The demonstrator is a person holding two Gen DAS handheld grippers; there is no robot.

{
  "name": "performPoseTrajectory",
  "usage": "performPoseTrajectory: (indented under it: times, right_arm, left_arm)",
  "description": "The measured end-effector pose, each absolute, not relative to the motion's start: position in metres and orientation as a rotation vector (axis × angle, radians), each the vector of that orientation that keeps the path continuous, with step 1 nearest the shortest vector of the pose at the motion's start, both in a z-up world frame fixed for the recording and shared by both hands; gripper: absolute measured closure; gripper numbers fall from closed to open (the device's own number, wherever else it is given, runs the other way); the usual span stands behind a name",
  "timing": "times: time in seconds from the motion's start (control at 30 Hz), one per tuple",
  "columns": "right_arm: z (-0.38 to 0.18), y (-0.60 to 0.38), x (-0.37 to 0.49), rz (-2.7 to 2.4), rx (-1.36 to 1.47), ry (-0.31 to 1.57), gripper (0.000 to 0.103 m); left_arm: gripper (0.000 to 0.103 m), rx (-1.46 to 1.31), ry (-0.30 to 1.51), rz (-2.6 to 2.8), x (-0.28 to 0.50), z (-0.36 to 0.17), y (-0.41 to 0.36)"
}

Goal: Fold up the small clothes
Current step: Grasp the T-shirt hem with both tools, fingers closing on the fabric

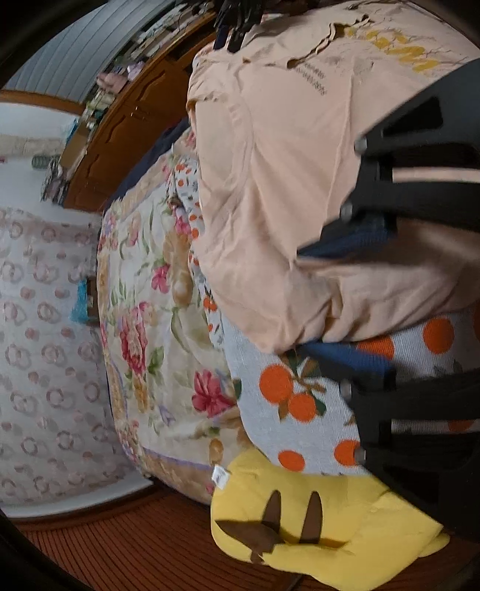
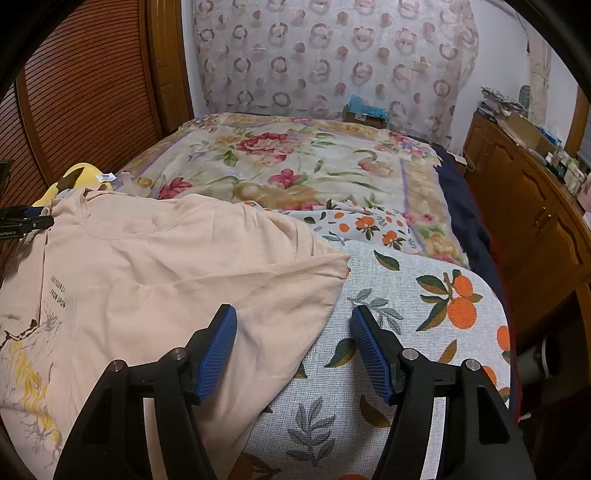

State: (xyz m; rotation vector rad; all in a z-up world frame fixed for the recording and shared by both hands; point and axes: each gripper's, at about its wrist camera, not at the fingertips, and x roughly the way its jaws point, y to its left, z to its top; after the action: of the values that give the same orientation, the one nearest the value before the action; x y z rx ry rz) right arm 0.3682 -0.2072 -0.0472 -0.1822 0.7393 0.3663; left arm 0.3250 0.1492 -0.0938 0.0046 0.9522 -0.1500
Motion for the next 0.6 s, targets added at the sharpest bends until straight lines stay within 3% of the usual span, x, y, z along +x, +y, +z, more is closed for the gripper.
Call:
performPoseTrajectory:
  times: [0.37, 0.4, 0.43, 0.5, 0.53, 0.6]
  right_arm:
    - [-0.045, -0.206, 0.393, 0.431, -0.211, 0.751, 0.039]
    - [-0.044, -0.204, 0.395, 0.435, -0.213, 0.748, 0.046]
    - [-0.045, -0.202, 0.395, 0.445, -0.213, 0.745, 0.061]
    - [-0.045, -0.198, 0.397, 0.468, -0.213, 0.745, 0.080]
    - [-0.045, -0.195, 0.397, 0.494, -0.211, 0.753, 0.095]
    - [-0.046, -0.190, 0.394, 0.514, -0.237, 0.748, 0.095]
  left_arm:
    - [0.070, 0.001, 0.970, -0.157, 0.331, -0.092, 0.151]
    - [0.070, 0.006, 0.975, -0.163, 0.331, -0.092, 0.150]
    - [0.073, 0.010, 0.979, -0.168, 0.332, -0.092, 0.149]
    - [0.091, 0.005, 0.987, -0.182, 0.333, -0.091, 0.147]
    - [0.092, -0.005, 0.986, -0.195, 0.331, -0.089, 0.147]
    - [0.093, 0.008, 0.961, -0.192, 0.325, -0.083, 0.142]
